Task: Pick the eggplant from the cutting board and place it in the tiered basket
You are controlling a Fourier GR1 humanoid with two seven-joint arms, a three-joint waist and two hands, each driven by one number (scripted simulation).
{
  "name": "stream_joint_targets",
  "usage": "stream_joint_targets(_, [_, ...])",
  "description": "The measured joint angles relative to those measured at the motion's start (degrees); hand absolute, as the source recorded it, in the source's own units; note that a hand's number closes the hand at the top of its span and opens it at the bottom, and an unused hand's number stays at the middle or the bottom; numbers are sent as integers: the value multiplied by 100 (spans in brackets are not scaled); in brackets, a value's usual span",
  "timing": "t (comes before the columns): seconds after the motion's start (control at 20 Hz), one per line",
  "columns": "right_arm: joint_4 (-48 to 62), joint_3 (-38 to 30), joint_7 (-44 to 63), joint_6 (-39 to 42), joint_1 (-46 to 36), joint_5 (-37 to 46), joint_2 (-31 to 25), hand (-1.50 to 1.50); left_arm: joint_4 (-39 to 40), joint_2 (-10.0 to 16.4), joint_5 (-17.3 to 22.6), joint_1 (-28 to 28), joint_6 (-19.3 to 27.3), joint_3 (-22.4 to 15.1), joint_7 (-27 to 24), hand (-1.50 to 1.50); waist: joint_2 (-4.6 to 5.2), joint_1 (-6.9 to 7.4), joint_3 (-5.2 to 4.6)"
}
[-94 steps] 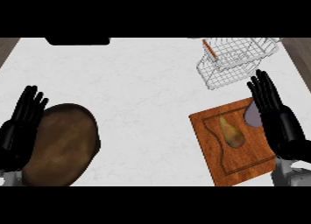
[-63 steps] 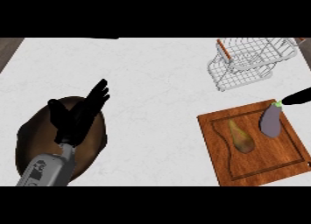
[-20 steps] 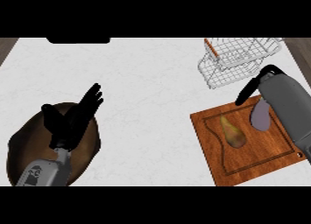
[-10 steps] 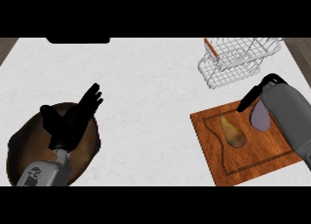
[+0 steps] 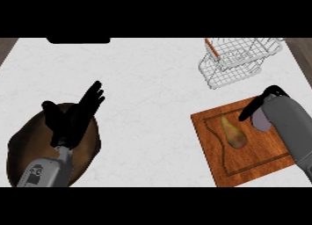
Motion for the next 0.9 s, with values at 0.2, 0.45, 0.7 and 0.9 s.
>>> stream_joint_targets(0.2, [-97, -67, -31, -59, 197, 53, 54, -150, -44, -31, -20, 43, -26, 32, 8, 0, 3, 11, 0])
stream_joint_targets(0.45, [-279, -261, -176, -77, 345, 50, 95, 150, 18, -75, -61, -110, -62, 106, 94, 0, -17, 3, -51])
stream_joint_targets(0.7, [-386, -295, -409, -141, 497, 280, 127, 150, 160, -134, -134, -87, -137, 158, -56, 0, -41, 7, -105])
stream_joint_targets(0.9, [-361, -302, -429, -194, 485, 470, 183, 150, 77, -79, -89, -14, -257, 227, -32, 0, -41, 12, -111])
